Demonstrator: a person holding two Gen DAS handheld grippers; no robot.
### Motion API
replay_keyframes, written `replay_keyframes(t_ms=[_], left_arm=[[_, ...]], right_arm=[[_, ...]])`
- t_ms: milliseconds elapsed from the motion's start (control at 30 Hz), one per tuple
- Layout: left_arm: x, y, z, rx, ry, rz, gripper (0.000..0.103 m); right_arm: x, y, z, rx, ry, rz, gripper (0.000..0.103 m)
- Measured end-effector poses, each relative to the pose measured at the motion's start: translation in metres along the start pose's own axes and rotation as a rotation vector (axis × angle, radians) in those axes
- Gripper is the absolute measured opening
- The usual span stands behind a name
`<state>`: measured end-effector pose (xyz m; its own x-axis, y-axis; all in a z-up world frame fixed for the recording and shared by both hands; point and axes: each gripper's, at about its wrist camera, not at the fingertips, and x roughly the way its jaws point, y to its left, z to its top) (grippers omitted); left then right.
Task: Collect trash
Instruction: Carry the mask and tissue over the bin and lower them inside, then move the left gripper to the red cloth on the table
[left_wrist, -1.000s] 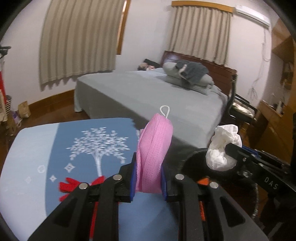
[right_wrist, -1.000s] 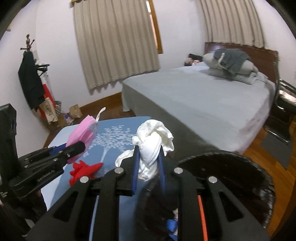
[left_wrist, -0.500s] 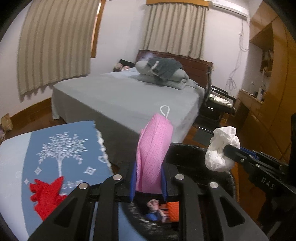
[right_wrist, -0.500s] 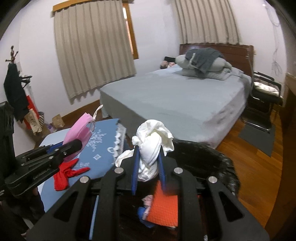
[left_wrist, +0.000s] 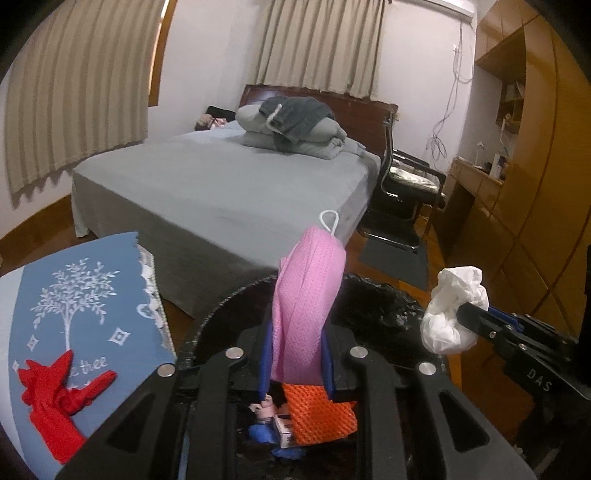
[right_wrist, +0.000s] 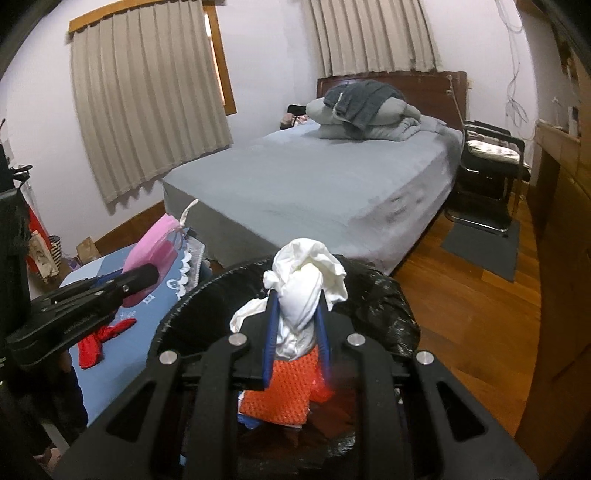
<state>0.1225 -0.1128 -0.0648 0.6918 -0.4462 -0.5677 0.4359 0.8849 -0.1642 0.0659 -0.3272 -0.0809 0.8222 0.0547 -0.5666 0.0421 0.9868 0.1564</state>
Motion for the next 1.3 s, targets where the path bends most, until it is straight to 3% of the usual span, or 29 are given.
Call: replay_keyframes(t_ms=[167, 233, 300, 367, 433, 467, 633, 800, 1300], left_arm=[[0.014, -0.010, 0.002, 0.009, 0.029, -0.034, 0.024], [0.018, -0.014, 0.002, 0.015, 0.040, -0.056, 0.029], [0.020, -0.015, 0.002, 0.015, 0.048, -0.069, 0.046], [0.021, -0.014, 0.002, 0.004, 0.054, -0.080, 0.057], [0.019, -0.011, 0.002, -0.005, 0.053, -0.080, 0.064], [0.018, -0.008, 0.002, -0.014, 0.048, -0.081, 0.070], [0.007, 0.004, 0.005, -0.029, 0.018, -0.044, 0.079], [-0.016, 0.022, 0.006, -0.020, -0.031, 0.040, 0.091], [-0.086, 0.122, -0.022, -0.111, -0.096, 0.295, 0.095]], right_arm=[[0.006, -0.007, -0.004, 0.008, 0.012, -0.013, 0.019], [0.009, -0.009, -0.004, 0.009, 0.021, -0.018, 0.020], [0.012, -0.013, -0.005, 0.014, 0.030, -0.024, 0.023], [0.015, -0.018, -0.007, 0.022, 0.041, -0.026, 0.032], [0.016, -0.021, -0.007, 0.033, 0.042, -0.036, 0.051], [0.016, -0.022, -0.008, 0.036, 0.038, -0.039, 0.054], [0.010, -0.021, -0.007, 0.036, 0.005, -0.048, 0.090], [0.002, -0.011, -0.004, 0.027, -0.030, -0.032, 0.095], [0.015, 0.062, 0.004, -0.007, -0.013, 0.088, 0.096]])
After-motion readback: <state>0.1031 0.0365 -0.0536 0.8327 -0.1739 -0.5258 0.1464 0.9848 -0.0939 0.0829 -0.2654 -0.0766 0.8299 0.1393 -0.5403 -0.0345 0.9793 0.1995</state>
